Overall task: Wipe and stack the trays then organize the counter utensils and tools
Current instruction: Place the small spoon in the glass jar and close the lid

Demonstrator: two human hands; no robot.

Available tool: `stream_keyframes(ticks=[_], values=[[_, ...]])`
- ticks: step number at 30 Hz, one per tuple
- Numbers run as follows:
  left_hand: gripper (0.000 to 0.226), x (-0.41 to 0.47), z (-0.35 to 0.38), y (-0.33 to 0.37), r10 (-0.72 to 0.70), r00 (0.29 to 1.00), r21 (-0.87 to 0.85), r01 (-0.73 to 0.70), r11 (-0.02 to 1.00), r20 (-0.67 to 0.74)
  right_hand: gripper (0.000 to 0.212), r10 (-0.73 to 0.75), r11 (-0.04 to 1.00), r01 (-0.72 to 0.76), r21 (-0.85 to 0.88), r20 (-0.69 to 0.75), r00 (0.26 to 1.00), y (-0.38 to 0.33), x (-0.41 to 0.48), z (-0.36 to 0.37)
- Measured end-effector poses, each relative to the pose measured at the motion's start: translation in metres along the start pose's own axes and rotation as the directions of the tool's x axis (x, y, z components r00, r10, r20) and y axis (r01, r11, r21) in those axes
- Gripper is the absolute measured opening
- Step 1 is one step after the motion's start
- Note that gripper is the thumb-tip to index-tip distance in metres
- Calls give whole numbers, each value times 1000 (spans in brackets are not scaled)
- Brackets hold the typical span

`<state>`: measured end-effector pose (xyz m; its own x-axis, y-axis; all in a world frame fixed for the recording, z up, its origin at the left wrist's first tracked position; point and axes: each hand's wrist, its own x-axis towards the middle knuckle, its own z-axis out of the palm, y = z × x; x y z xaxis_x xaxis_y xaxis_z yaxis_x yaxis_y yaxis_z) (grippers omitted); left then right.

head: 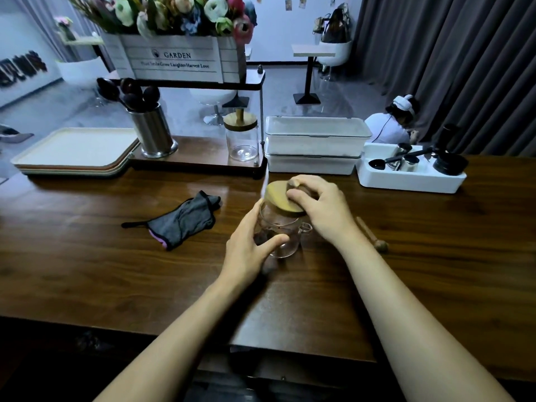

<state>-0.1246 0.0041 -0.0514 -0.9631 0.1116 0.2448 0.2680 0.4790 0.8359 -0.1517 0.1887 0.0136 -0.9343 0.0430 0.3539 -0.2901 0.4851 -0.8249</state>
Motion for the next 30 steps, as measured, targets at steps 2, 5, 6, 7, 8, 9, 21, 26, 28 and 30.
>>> stream_keyframes(ticks=[2, 5, 6, 7, 8, 9, 21, 26, 28, 30], values=[[83, -1, 0, 2, 9, 1000, 2, -9, 1000, 0, 19, -18, 999, 20, -34, 73, 997, -3, -8, 10], [94, -2, 0, 2, -14, 1000, 11, 14, 1000, -3, 23, -14, 997, 19, -72, 69, 998, -5, -16, 16], [104, -2, -1, 2, -35, 999, 13, 35, 999, -3, 24, -16, 997, 20, -80, 60, 998, -5, -18, 16], [112, -2, -1, 3, -45, 999, 17, 45, 999, -3, 25, -22, 995, 27, -92, 51, 998, -6, -19, 15], [115, -3, -2, 4, -41, 999, 22, 41, 999, -3, 25, -28, 993, 33, -109, 47, 999, -6, -20, 15], [116, -3, -2, 5, -27, 1000, 28, 27, 999, -2, 25, -29, 991, 35, -130, 47, 998, -6, -20, 15], [89, -3, -6, 4, 35, 999, -4, -35, 999, 4, 39, 169, 985, -172, 16, 103, 980, 7, -39, 16], [92, -2, -8, 1, -40, 996, -183, 54, 982, 79, 71, 201, 956, -213, 203, 81, 976, 20, -72, 24], [87, -2, -6, 1, -87, 995, -275, 99, 956, 55, 73, 231, 916, -233, 326, 46, 972, 18, -80, 35], [85, -3, -8, 3, -127, 992, -342, 127, 931, 25, 63, 226, 899, -207, 385, -5, 974, 15, -80, 46]])
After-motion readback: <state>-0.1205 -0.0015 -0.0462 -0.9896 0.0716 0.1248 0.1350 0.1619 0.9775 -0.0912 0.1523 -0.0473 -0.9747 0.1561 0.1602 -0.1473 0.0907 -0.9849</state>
